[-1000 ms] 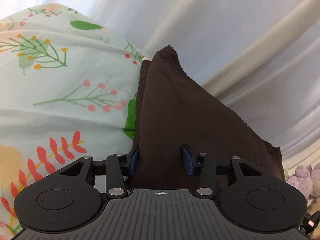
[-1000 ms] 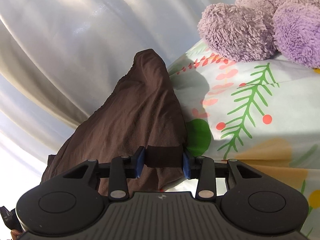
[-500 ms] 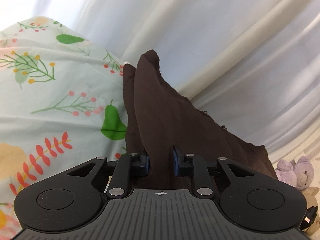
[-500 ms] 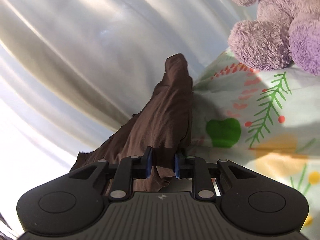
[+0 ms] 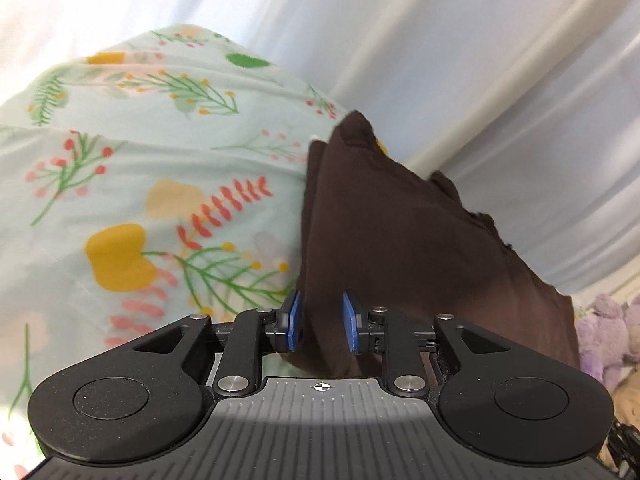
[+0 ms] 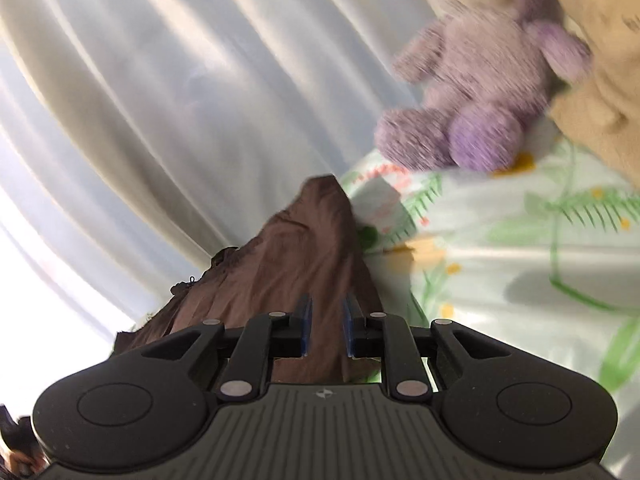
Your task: Fold large clothes
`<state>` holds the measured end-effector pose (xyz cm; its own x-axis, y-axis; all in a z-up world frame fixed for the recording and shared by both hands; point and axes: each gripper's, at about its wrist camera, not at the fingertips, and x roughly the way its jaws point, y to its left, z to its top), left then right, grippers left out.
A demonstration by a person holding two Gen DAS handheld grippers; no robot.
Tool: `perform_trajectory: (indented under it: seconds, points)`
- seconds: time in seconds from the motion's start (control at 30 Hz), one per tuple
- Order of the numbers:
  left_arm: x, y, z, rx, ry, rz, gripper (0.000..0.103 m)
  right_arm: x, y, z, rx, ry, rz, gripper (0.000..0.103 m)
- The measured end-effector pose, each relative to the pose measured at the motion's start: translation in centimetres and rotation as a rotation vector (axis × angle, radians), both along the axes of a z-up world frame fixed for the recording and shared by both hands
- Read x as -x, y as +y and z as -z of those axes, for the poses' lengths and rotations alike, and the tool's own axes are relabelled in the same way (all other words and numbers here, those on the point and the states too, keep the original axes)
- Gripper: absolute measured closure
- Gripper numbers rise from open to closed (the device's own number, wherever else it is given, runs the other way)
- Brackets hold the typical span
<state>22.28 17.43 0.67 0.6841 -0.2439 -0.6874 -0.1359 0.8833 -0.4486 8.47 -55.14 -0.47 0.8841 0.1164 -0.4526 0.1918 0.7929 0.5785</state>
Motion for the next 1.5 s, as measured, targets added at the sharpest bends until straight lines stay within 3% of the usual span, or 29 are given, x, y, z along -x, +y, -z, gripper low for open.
perform_trajectory:
  seconds: [0.03, 0.1, 0.13, 0.2, 0.33, 0.4, 0.5, 0.63, 0.7, 0.77, 0.8, 0.83, 0.87, 0.97, 1.0, 1.07, 1.13, 1.17, 1.33, 1.43, 1.5]
  points:
    - [-0.1, -0.2, -0.6, -0.014, -0.025, -0.013, 0.072, -0.9, 1.1, -0.4, 0.052, -0.015, -0.011, 0.085]
    - [-1.0, -1.7, -2.1, -0.080, -0.095, -0.003, 0.053, -3.2, 3.8, -1.0, 0.131, -0.060, -0.053, 0.081]
    - [-1.6, -3.2, -2.6, -0.122, -0.137, 0.019, 0.042, -4.9, 5.3, -0.8, 0.133, -0.076, -0.077, 0.079]
    - [-3.4, -6.7, -3.3, -0.187, -0.191, 0.094, 0.032, -9.2, 8.4, -0.4, 0.095, -0.055, -0.148, 0.079]
    - [-7.9, -14.5, -2.7, -0.182, -0.249, 0.183, 0.016, -17.1, 16.6, 0.0, 0.168, -0.033, -0.251, 0.096]
    - [-10.6, -18.8, -1.7, -0.185, -0.256, 0.243, 0.015, -21.1, 20.5, 0.6, 0.187, -0.003, -0.312, 0.098]
    - [-13.7, -24.2, 0.1, -0.271, -0.284, 0.278, 0.014, -25.0, 24.2, 1.7, 0.275, 0.045, -0.321, 0.101]
    - [-16.7, -27.2, 4.2, -0.420, -0.330, 0.247, 0.014, -27.3, 24.3, 4.2, 0.379, 0.041, -0.317, 0.103]
    - [-17.9, -27.3, 6.5, -0.555, -0.321, 0.206, 0.013, -27.8, 22.7, 5.0, 0.412, 0.025, -0.319, 0.103]
    - [-18.6, -25.5, 8.0, -0.615, -0.309, 0.161, 0.011, -28.2, 20.0, 5.2, 0.459, 0.043, -0.276, 0.103]
    - [-19.0, -24.2, 8.1, -0.590, -0.302, 0.152, 0.008, -28.5, 17.8, 5.4, 0.497, 0.083, -0.208, 0.103]
    - [-19.6, -22.9, 8.1, -0.561, -0.286, 0.141, 0.006, -28.7, 15.3, 5.5, 0.458, 0.099, -0.173, 0.103]
    - [-20.1, -21.7, 8.0, -0.570, -0.275, 0.113, 0.006, -28.6, 12.3, 5.6, 0.392, 0.109, -0.134, 0.103]
    - [-21.1, -18.0, 7.9, -0.606, -0.245, 0.058, 0.006, -27.5, 7.7, 5.6, 0.439, 0.131, -0.010, 0.103]
    - [-21.3, -16.6, 7.9, -0.589, -0.233, 0.036, 0.006, -26.9, 6.5, 6.0, 0.401, 0.124, 0.001, 0.103]
    - [-21.4, -14.0, 8.0, -0.521, -0.232, -0.006, 0.006, -26.4, 5.2, 6.5, 0.312, 0.100, 0.002, 0.103]
    - [-21.5, -12.1, 8.4, -0.419, -0.222, -0.034, 0.006, -26.8, 6.1, 6.6, 0.367, 0.117, 0.002, 0.103]
    - [-21.6, -11.9, 8.4, -0.408, -0.225, -0.036, 0.006, -27.0, 6.6, 6.5, 0.397, 0.127, 0.000, 0.103]
    - [-20.2, -13.0, 7.4, -0.485, -0.206, -0.019, 0.005, -26.7, 4.7, 6.3, 0.303, 0.115, 0.009, 0.103]
    - [-17.7, -12.6, 6.9, -0.554, -0.203, -0.011, 0.003, -24.7, 4.7, 5.8, 0.354, 0.107, 0.083, 0.103]
    - [-16.7, -11.8, 6.9, -0.550, -0.191, -0.051, 0.001, -24.0, 4.0, 6.6, 0.311, 0.094, 0.105, 0.103]
